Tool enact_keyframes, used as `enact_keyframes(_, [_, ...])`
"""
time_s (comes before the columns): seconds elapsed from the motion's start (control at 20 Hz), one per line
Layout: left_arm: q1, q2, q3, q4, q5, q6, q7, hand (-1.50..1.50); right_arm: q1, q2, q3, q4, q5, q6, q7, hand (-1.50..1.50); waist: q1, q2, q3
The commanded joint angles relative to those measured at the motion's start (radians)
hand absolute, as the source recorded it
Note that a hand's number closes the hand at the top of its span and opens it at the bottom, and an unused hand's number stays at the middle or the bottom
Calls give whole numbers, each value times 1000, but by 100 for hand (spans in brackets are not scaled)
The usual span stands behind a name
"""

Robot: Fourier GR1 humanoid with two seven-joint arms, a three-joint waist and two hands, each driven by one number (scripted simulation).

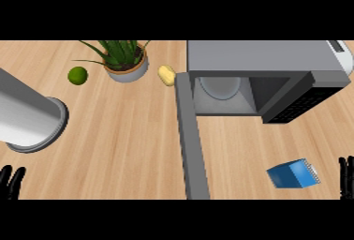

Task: Pick up the milk, place it into the microwave and close the microwave

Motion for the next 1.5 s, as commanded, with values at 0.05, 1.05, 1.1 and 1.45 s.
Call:
enact_keyframes(0.05, [5,-3,-19,30,-6,3,-28,-150,-92,-34,-45,175,8,30,-56,-150,3,0,0])
enact_keyframes(1.05, [37,22,118,33,113,-81,-45,-150,-355,-132,-112,710,67,97,-217,-150,7,1,0])
enact_keyframes(1.1, [6,-1,77,66,48,-70,-58,-150,-303,-154,-130,744,54,147,-285,-150,2,1,0])
enact_keyframes(1.45, [120,-3,-8,14,28,-54,-100,-150,-351,-110,-90,865,67,185,-346,-150,8,0,0])
